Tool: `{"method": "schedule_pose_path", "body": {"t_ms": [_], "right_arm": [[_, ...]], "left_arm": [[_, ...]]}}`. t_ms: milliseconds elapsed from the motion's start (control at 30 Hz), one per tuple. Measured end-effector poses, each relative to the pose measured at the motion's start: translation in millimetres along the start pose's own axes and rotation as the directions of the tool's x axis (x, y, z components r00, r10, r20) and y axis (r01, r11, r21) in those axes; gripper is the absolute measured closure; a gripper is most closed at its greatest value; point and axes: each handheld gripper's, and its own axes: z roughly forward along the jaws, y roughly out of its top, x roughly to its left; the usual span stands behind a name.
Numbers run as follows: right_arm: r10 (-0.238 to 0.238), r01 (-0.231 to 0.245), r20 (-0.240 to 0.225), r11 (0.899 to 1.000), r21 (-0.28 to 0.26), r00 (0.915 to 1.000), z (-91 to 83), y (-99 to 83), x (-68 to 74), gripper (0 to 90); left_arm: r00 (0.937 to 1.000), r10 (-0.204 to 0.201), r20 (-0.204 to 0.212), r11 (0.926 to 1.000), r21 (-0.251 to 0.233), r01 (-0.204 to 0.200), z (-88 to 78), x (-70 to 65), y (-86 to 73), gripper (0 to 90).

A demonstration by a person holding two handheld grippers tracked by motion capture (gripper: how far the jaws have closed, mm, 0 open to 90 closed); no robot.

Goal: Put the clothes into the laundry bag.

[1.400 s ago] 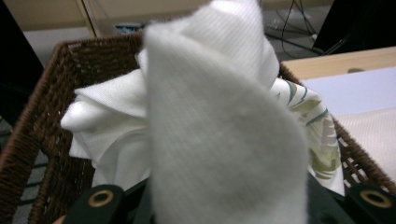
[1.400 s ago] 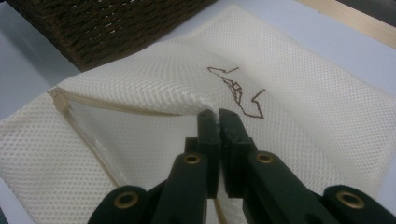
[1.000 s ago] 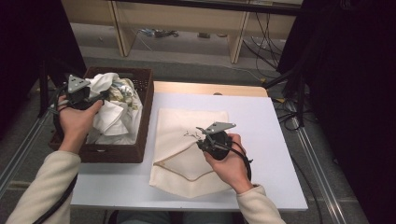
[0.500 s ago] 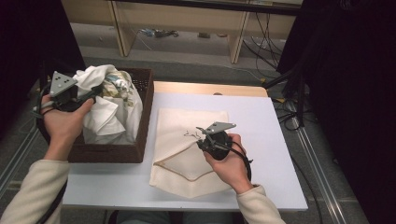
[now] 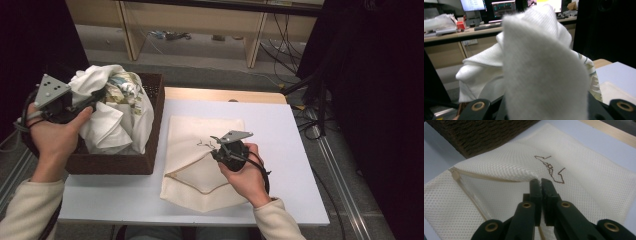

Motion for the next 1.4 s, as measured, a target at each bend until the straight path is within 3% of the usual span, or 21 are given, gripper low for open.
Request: {"method": "schedule_pose_path", "body": {"t_ms": [133,167,333,367,500,533,633,767,867,900,933,1000,1100,1233,1300,1400], "right_arm": [[0.028,-0.028,-0.004,1.0,0.004,0.9996,-0.6,0.2,1.9,89.0],[0.007,-0.007,0.0,1.0,0.001,1.0,-0.5,-0.2,0.8,89.0],[0.007,-0.007,0.0,1.0,0.0,1.0,-0.6,-0.3,0.5,89.0],[-0.016,0.017,0.003,1.0,-0.017,0.9999,0.1,0.3,-1.2,89.0],[-0.012,0.012,0.003,1.0,-0.017,0.9999,-0.8,0.4,-1.4,89.0],[0.017,-0.017,0.003,1.0,-0.01,0.9998,-1.5,0.2,0.1,89.0],[0.011,-0.011,0.007,1.0,-0.013,0.9999,-1.5,0.2,-0.2,89.0],[0.012,-0.012,0.008,1.0,-0.017,0.9999,-1.7,0.2,-0.1,89.0],[0.031,-0.031,0.004,0.999,-0.012,0.9995,-2.0,0.2,0.9,89.0],[-0.001,0.002,0.007,1.0,-0.018,1.0,-1.8,0.6,-0.8,89.0],[0.031,-0.03,0.007,0.999,-0.016,0.9995,-2.1,0.1,1.3,89.0],[0.021,-0.021,0.004,1.0,-0.017,0.9998,-2.6,0.0,0.5,89.0],[0.026,-0.026,0.008,1.0,-0.018,0.9996,-3.2,0.1,-0.5,89.0],[0.019,-0.019,0.008,1.0,-0.022,0.9998,-3.8,0.6,-1.0,89.0],[0.019,-0.019,0.009,1.0,-0.024,0.9998,-4.2,0.7,-0.9,89.0],[0.025,-0.024,0.005,0.999,-0.029,0.9997,-5.2,1.1,-1.0,89.0]], "left_arm": [[0.9992,0.033,0.023,0.9989,-0.033,-0.033,-13.1,-8.5,11.6,76.6],[0.999,0.032,0.032,0.9986,-0.043,-0.031,-16.4,-11.5,14.2,76.5],[0.996,0.055,0.071,0.995,-0.088,-0.048,-34.0,-26.1,26.6,76.6],[0.9946,0.071,0.076,0.9931,-0.099,-0.063,-37.3,-28.3,28.8,76.5],[0.9901,0.094,0.103,0.9864,-0.144,-0.079,-49.8,-38.5,35.1,76.5],[0.9886,0.101,0.111,0.985,-0.151,-0.084,-53.0,-40.9,36.6,76.5],[0.9863,0.104,0.128,0.9793,-0.186,-0.079,-61.4,-47.6,39.9,76.5],[0.9833,0.123,0.134,0.9635,-0.254,-0.086,-72.2,-54.7,44.4,76.6],[0.9795,0.132,0.152,0.9599,-0.266,-0.088,-76.0,-60.2,46.2,76.6],[0.9775,0.135,0.162,0.9595,-0.267,-0.088,-76.9,-61.9,46.1,76.6],[0.9756,0.133,0.175,0.9587,-0.272,-0.081,-77.8,-64.0,45.8,76.6],[0.9719,0.131,0.195,0.9578,-0.278,-0.073,-80.9,-67.9,46.1,76.6],[0.9638,0.138,0.228,0.9509,-0.303,-0.064,-87.2,-74.4,49.9,76.6],[0.9482,0.146,0.282,0.942,-0.332,-0.046,-98.5,-86.1,58.4,76.6],[0.9366,0.156,0.314,0.9405,-0.337,-0.044,-104.6,-92.2,61.8,76.6],[0.9124,0.168,0.373,0.9411,-0.336,-0.036,-111.5,-102.2,63.4,76.5]]}}
